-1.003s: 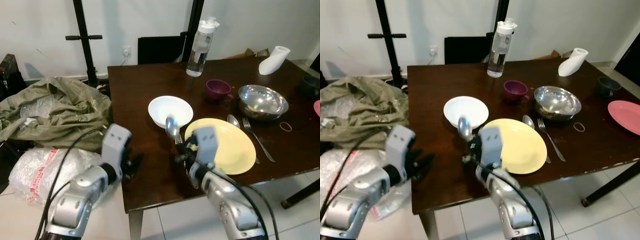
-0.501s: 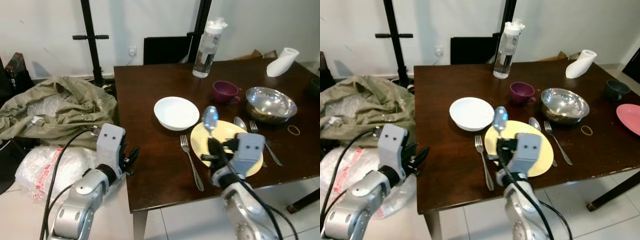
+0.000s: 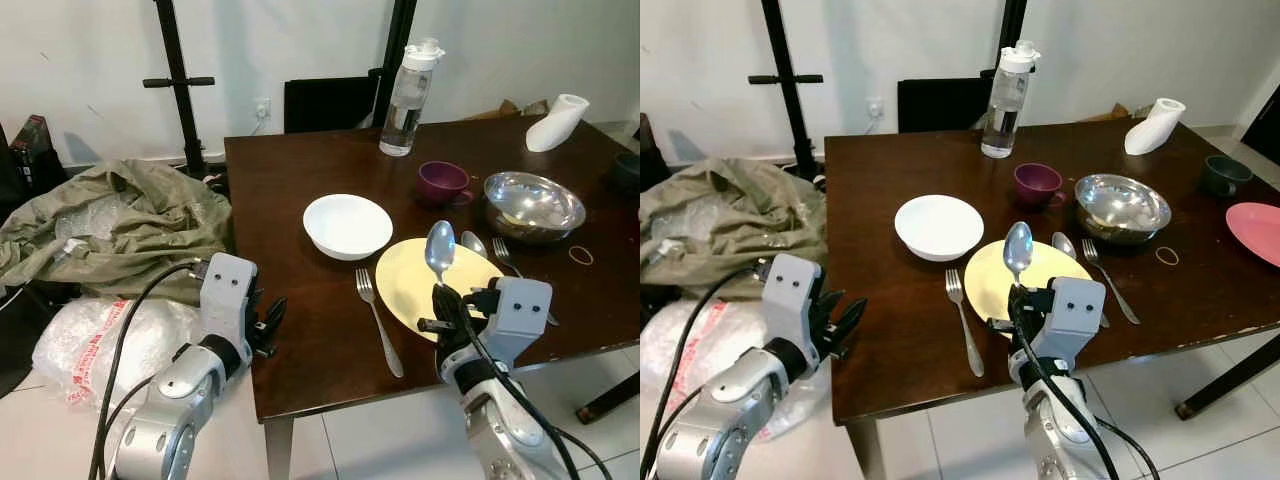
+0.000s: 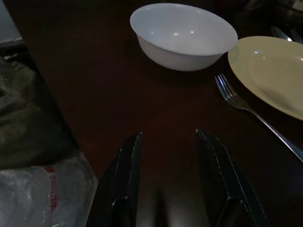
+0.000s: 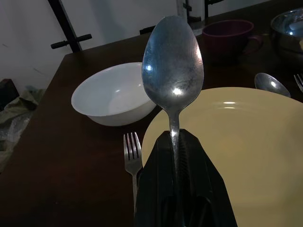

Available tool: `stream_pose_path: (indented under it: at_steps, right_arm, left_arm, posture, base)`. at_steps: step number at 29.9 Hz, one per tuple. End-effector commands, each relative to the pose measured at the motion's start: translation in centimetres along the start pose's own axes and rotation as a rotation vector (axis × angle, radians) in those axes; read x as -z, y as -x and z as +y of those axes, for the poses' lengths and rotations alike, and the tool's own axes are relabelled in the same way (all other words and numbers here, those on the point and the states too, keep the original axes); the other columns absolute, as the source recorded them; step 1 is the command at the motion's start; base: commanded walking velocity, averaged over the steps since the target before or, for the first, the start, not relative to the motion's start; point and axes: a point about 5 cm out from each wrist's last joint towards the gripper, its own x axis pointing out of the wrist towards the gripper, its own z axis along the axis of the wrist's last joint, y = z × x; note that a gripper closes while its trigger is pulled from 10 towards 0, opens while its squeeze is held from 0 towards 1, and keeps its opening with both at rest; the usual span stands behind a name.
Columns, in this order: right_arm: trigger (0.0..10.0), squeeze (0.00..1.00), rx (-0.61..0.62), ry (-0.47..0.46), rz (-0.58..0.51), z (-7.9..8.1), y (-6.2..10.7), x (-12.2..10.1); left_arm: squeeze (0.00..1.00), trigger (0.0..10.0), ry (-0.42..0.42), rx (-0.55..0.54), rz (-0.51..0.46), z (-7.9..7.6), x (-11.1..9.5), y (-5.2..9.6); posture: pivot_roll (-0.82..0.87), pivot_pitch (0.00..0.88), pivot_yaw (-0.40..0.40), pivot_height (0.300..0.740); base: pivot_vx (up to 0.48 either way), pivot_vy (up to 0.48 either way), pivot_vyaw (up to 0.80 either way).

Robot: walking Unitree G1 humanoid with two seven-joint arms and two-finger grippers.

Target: Setting the table

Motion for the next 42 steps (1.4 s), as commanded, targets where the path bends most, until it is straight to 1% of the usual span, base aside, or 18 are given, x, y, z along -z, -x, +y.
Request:
stream_pose_path:
  at_steps: [1, 8, 11, 20, 23, 24, 27, 29, 30, 31, 32, 33, 34, 35, 36, 37, 40, 42]
  right_arm:
    - [10.0, 0.0, 0.018, 0.006, 0.002, -0.4, 0.2, 0.1]
    - [10.0, 0.0, 0.008, -0.008, 0.01, 0.0, -0.1, 0.3]
    - [10.0, 0.0, 0.011, -0.014, 0.014, -0.3, 0.0, 0.4]
    - [10.0, 0.0, -0.002, -0.001, 0.034, 0.0, -0.1, 0.9]
    - [10.0, 0.0, -0.042, 0.02, 0.095, 0.5, -0.4, 1.8]
    - [10.0, 0.0, -0.081, 0.02, 0.161, 1.0, -0.8, 2.8]
    - [10.0, 0.0, -0.088, 0.019, 0.174, 1.1, -0.9, 2.9]
    - [10.0, 0.0, -0.145, 0.005, 0.222, 2.2, -1.2, 4.0]
    - [10.0, 0.09, -0.171, 0.001, 0.237, 2.9, -1.5, 4.5]
    - [10.0, 0.31, -0.181, -0.017, 0.253, 3.5, -2.0, 5.1]
    - [10.0, 0.31, -0.184, -0.029, 0.259, 3.8, -2.4, 5.4]
    - [10.0, 0.44, -0.169, -0.099, 0.276, 4.5, -3.5, 6.1]
    - [10.0, 0.44, -0.169, -0.099, 0.276, 4.5, -3.5, 6.1]
    - [10.0, 0.74, -0.163, -0.119, 0.286, 4.6, -3.9, 6.3]
    - [10.0, 0.74, -0.159, -0.13, 0.292, 4.7, -4.2, 6.5]
    - [10.0, 1.0, -0.158, -0.159, 0.308, 4.9, -4.5, 6.8]
    - [10.0, 1.0, -0.167, -0.231, 0.352, 5.5, -5.1, 7.5]
    - [10.0, 1.0, -0.17, -0.245, 0.36, 5.6, -5.1, 7.6]
  left_arm:
    - [0.0, 10.0, 0.002, 0.006, 0.014, -0.4, 0.4, -0.1]
    - [0.0, 10.0, 0.013, -0.007, 0.008, -0.3, 0.3, -0.4]
    - [0.0, 10.0, 0.021, 0.001, 0.01, -0.8, 0.5, -0.4]
    - [0.0, 10.0, 0.015, -0.016, 0.018, -0.4, 0.8, -0.6]
    - [0.0, 10.0, 0.001, -0.01, 0.032, -0.5, 1.0, -0.8]
    - [0.0, 10.0, -0.006, -0.012, 0.035, -0.4, 1.0, -0.9]
    - [0.0, 10.0, -0.006, -0.014, 0.035, -0.3, 1.0, -0.9]
    - [0.0, 10.0, -0.009, -0.036, 0.024, 0.3, 0.7, -1.1]
    - [0.0, 10.0, -0.009, -0.052, 0.017, 0.8, 0.4, -1.2]
    - [0.0, 10.0, -0.01, -0.069, 0.011, 1.2, 0.2, -1.3]
    - [0.0, 10.0, -0.01, -0.078, 0.008, 1.5, 0.1, -1.3]
    - [0.0, 10.0, -0.012, -0.086, 0.006, 1.9, -0.1, -1.3]
    - [0.0, 10.0, -0.012, -0.086, 0.006, 1.9, -0.1, -1.3]
    - [0.0, 10.0, -0.02, -0.09, 0.008, 2.0, -0.1, -1.3]
    - [0.0, 10.0, -0.027, -0.092, 0.009, 2.1, -0.1, -1.3]
    - [0.0, 10.0, -0.028, -0.102, 0.01, 2.3, -0.1, -1.2]
    - [0.0, 10.0, -0.017, -0.126, 0.014, 2.8, -0.1, -0.9]
    - [0.0, 10.0, -0.016, -0.127, 0.016, 2.8, 0.0, -0.9]
  posture:
    - [0.01, 0.111, 0.08, 0.74]
    - [0.0, 0.107, 0.077, 0.74]
    - [0.0, 0.106, 0.079, 0.74]
    - [0.0, 0.103, 0.079, 0.74]
    - [0.0, 0.106, 0.082, 0.74]
    - [0.0, 0.103, 0.08, 0.74]
    - [0.0, 0.103, 0.08, 0.74]
    - [0.0, 0.097, 0.072, 0.74]
    - [0.01, 0.098, 0.062, 0.74]
    - [0.01, 0.098, 0.062, 0.74]
    - [0.02, 0.104, 0.061, 0.74]
    - [0.03, 0.106, 0.061, 0.74]
    - [0.03, 0.106, 0.061, 0.74]
    - [0.03, 0.103, 0.058, 0.74]
    - [0.03, 0.103, 0.058, 0.74]
    - [0.05, 0.1, 0.048, 0.74]
    - [0.06, 0.11, 0.042, 0.74]
    - [0.06, 0.111, 0.042, 0.74]
  base:
    - [0.0, 0.0, 0.0]
    - [0.0, 0.0, 0.0]
    - [0.0, 0.0, 0.0]
    - [0.0, 0.0, 0.0]
    - [0.0, 0.0, 0.0]
    - [0.0, 0.0, 0.0]
    - [0.0, 0.0, 0.0]
    - [0.0, 0.0, 0.0]
    - [0.0, 0.0, 0.0]
    - [0.0, 0.0, 0.0]
    - [0.0, 0.0, 0.0]
    - [0.0, 0.0, 0.0]
    - [0.0, 0.0, 0.0]
    - [0.0, 0.0, 0.0]
    - [0.0, 0.0, 0.0]
    - [0.0, 0.0, 0.0]
    - [0.0, 0.0, 0.0]
    - [0.0, 0.0, 0.0]
